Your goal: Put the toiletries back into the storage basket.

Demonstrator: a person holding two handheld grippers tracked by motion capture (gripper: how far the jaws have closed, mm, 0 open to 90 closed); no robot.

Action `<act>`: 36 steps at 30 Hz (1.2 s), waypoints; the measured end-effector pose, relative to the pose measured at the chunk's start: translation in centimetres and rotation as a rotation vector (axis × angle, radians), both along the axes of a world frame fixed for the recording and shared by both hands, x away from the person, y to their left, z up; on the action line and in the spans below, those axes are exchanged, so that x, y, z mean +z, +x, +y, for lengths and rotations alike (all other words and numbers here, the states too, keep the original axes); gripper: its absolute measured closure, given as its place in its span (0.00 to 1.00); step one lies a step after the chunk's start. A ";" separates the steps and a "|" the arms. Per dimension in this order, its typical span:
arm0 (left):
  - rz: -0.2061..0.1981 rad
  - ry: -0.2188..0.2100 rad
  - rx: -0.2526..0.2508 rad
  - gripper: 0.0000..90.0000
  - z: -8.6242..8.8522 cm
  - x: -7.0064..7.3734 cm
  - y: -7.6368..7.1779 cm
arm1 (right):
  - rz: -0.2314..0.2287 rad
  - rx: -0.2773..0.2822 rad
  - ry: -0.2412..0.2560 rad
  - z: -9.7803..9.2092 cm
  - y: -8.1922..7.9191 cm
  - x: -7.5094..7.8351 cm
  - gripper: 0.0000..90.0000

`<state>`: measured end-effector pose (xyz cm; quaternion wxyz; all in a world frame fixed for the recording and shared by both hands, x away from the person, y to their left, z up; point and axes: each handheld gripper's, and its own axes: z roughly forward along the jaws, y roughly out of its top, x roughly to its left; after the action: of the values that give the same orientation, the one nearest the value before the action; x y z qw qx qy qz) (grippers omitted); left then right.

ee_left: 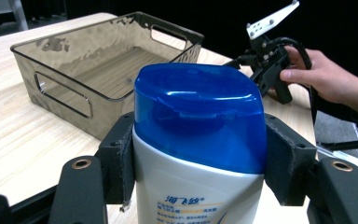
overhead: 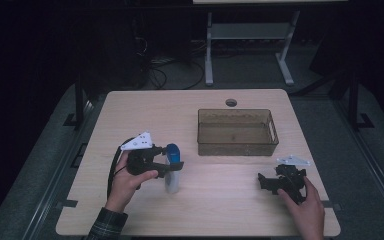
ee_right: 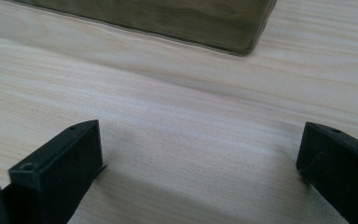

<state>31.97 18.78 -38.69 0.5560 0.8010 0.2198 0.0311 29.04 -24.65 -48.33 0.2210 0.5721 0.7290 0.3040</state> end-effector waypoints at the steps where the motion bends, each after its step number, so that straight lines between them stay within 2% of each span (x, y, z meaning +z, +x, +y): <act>1: -0.005 -0.004 0.002 0.41 0.1 0.1 0.0 | 0.000 0.000 0.000 0.0 0.0 0.0 0.00; 8: -0.017 -0.041 0.009 0.41 0.2 0.9 0.3 | 0.000 0.001 0.000 0.0 0.0 0.0 0.00; 19: -0.046 -0.075 0.017 0.41 -0.1 2.7 1.3 | 0.001 -0.002 0.001 0.0 0.0 0.0 0.00; 36: -0.089 -0.097 0.005 0.41 -2.2 5.3 3.0 | -0.001 0.000 0.001 0.0 0.0 0.0 0.00</act>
<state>35.01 16.54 -33.38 0.6035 0.7702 0.1981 0.0572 29.03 -24.65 -48.32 0.2210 0.5722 0.7286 0.3047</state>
